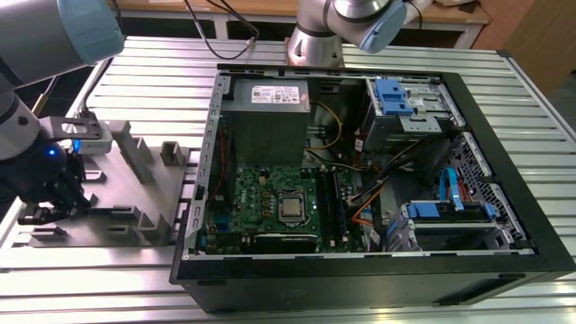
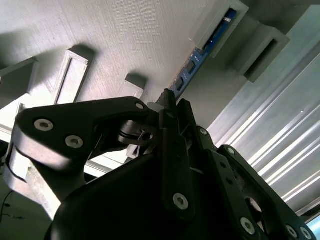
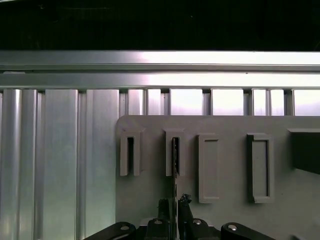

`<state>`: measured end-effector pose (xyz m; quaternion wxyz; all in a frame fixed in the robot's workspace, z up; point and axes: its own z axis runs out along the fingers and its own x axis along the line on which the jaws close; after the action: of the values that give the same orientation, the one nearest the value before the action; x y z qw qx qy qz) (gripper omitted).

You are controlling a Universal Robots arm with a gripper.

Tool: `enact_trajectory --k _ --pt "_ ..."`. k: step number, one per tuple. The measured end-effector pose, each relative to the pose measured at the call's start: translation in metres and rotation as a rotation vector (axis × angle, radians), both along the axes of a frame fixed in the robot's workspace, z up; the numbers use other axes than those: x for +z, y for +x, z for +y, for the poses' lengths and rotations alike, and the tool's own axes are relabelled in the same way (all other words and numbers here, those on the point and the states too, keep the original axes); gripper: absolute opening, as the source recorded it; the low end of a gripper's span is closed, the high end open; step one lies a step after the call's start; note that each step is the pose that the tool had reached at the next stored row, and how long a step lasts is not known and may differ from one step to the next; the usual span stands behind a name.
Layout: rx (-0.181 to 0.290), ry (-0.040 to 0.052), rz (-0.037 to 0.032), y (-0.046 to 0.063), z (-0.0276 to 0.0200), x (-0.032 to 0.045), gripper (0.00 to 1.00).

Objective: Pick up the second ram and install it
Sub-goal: 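Pick up the second ram and move it above second insertion slot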

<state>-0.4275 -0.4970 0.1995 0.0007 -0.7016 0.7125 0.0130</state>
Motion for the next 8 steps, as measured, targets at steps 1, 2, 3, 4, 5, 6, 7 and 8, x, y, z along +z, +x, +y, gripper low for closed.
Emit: enact_trajectory --k 1,2,3,4,5,6,7,8 --pt "0.0 -0.0001 0.0001 0.0006 -0.0001 0.0001 0.18" --pt "0.0 -0.0001 0.0003 0.0011 -0.0001 0.0001 0.18" --pt "0.0 -0.0001 0.0001 0.0016 0.0 0.0 0.18" --pt "0.0 0.0 0.0 0.0018 -0.0001 0.0 0.18" --pt "0.0 0.0 0.0001 0.0019 -0.0001 0.0 0.18" --pt "0.0 -0.0001 0.0003 0.002 0.0 0.0001 0.18" --pt "0.0 -0.0001 0.0003 0.002 0.0001 0.0001 0.18" --pt "0.0 -0.0001 0.0003 0.002 0.0001 0.0003 0.18"
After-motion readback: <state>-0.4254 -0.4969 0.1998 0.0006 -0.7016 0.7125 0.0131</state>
